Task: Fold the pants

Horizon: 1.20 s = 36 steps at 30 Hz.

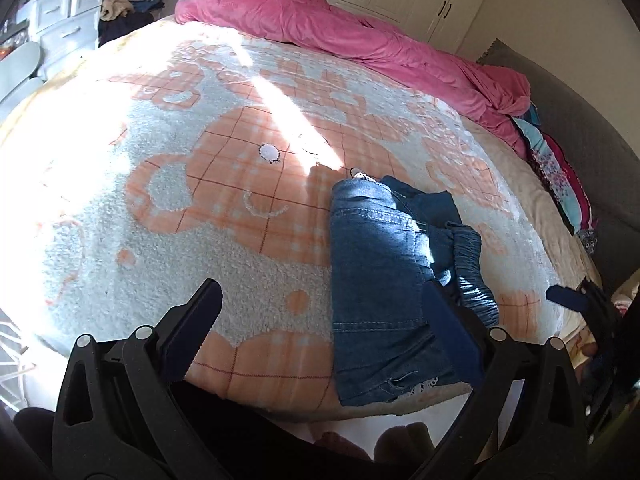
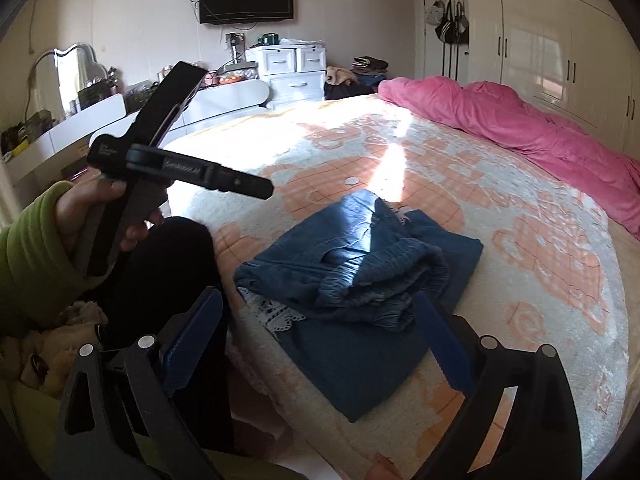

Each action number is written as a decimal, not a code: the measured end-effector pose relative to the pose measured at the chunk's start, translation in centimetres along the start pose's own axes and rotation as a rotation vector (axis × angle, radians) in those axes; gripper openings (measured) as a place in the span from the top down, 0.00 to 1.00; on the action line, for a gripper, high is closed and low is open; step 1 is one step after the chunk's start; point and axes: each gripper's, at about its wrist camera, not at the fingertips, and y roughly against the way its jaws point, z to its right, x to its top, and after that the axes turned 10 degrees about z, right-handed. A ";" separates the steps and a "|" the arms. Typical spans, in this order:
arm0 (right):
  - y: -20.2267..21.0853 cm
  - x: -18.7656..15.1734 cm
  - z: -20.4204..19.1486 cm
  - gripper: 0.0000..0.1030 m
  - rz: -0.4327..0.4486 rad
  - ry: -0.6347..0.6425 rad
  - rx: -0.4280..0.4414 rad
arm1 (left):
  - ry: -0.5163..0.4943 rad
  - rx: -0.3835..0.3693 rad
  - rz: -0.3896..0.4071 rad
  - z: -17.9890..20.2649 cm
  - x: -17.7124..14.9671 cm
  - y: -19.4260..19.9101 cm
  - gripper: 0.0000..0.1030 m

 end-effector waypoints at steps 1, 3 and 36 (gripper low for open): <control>-0.2 -0.1 -0.4 0.08 -0.006 0.005 0.014 | 0.005 -0.004 -0.001 -0.1 0.2 -0.1 0.09; -0.8 -0.2 -1.1 0.08 -0.016 0.020 0.030 | 0.006 -0.013 -0.006 -0.2 0.5 -0.5 0.09; -8.7 -4.7 -1.8 0.96 -0.225 0.169 0.218 | -0.094 -0.099 -0.142 3.1 0.3 -10.8 0.43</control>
